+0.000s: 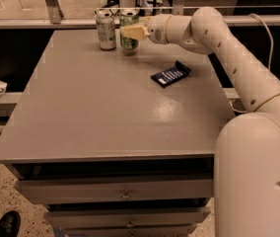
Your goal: Move green can near 7up can
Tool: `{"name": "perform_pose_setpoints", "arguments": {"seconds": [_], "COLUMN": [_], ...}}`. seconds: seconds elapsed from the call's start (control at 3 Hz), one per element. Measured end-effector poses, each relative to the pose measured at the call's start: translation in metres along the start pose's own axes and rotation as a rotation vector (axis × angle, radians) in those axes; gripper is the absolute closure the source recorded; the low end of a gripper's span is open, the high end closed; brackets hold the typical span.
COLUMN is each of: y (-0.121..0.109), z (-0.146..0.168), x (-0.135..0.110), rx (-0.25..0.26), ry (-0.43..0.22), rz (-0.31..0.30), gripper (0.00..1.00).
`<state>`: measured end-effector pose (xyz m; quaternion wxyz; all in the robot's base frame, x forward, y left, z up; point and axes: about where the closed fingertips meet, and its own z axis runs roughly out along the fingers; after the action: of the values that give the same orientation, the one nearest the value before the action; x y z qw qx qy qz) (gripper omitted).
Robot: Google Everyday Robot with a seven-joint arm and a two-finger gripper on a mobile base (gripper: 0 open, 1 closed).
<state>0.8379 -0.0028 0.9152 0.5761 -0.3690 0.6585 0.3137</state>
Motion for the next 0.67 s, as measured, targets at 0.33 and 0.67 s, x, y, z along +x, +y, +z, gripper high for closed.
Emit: {"name": "perform_pose_setpoints", "arguments": {"seconds": [0.33,0.67], "y": [-0.0012,-0.0015], "z": [0.0143,0.0195], "x": [0.0051,0.0070], "rx": [-0.022,-0.033], "ry": [-0.005,0.003], "rz": [0.035,0.036], "gripper": [0.58,0.35]}}
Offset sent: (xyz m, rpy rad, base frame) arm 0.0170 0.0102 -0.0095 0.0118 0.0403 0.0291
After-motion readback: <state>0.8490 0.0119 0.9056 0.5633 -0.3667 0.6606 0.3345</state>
